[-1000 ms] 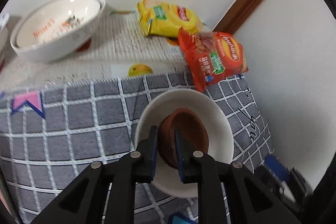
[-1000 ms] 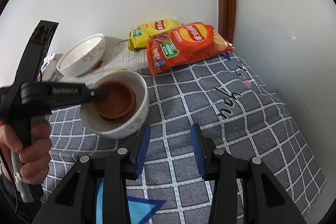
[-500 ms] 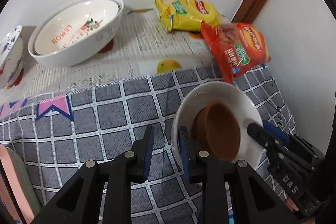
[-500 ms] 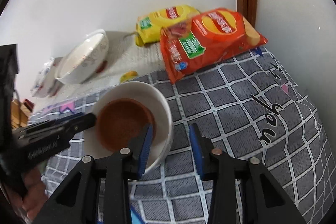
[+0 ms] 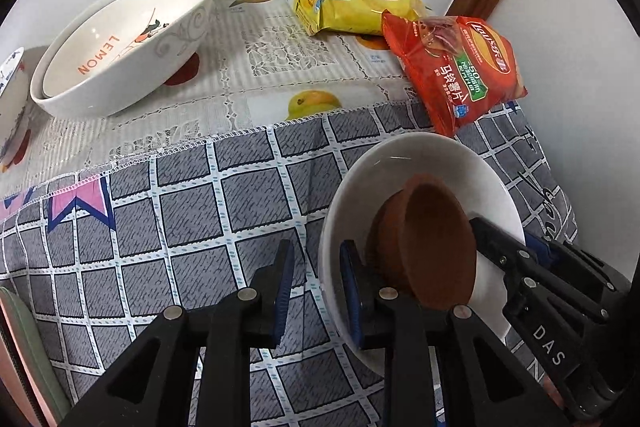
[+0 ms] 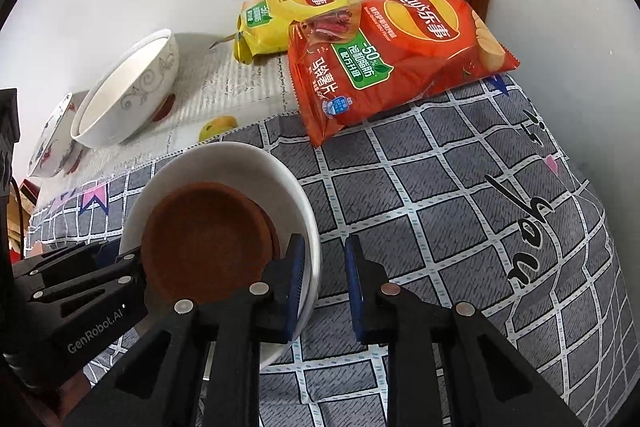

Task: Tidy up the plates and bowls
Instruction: 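Open the left tool and grasp the white bowl rim, then lift the white bowl with the left tool and carry it toward the plate stack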

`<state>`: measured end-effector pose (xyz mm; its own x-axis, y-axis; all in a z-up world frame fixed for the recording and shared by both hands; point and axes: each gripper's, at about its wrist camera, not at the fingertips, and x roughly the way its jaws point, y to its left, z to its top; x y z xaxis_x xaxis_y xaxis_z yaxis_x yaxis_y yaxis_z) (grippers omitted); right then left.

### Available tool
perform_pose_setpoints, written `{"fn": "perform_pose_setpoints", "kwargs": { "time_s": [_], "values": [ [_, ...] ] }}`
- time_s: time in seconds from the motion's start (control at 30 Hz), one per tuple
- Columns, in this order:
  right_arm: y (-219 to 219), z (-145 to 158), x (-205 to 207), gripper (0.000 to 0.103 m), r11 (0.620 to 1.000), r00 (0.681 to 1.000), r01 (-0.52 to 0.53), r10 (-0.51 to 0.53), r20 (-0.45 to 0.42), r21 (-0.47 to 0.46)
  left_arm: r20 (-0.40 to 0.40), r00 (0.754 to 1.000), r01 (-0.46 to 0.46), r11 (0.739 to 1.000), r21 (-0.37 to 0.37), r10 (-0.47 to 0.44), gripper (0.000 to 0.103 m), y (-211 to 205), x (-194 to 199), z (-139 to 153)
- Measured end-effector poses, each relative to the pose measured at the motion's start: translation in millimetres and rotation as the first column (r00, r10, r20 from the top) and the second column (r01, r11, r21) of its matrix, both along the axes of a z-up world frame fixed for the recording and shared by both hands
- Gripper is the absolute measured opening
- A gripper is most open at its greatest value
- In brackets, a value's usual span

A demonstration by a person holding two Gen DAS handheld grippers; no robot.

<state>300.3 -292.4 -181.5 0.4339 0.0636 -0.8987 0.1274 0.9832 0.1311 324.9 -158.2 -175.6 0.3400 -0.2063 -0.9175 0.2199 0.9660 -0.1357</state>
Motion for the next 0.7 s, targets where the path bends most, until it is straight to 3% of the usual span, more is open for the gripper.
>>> {"fn": "perform_pose_setpoints", "kwargs": {
  "time_s": [0.57, 0.7],
  "values": [
    [-0.6, -4.5, -3.7, 0.020, 0.999, 0.998, 0.034, -0.034, 0.050, 0.002, 0.019, 1.000, -0.003, 1.000, 0.015, 0.002, 0.022, -8.5, -3.1, -5.9],
    [-1.5, -4.2, -3.0, 0.019, 0.999, 0.998, 0.047, -0.047, 0.042, 0.023, 0.024, 1.000, -0.002, 1.000, 0.006, 0.002, 0.017, -9.8, -4.1, -5.9]
  ]
}}
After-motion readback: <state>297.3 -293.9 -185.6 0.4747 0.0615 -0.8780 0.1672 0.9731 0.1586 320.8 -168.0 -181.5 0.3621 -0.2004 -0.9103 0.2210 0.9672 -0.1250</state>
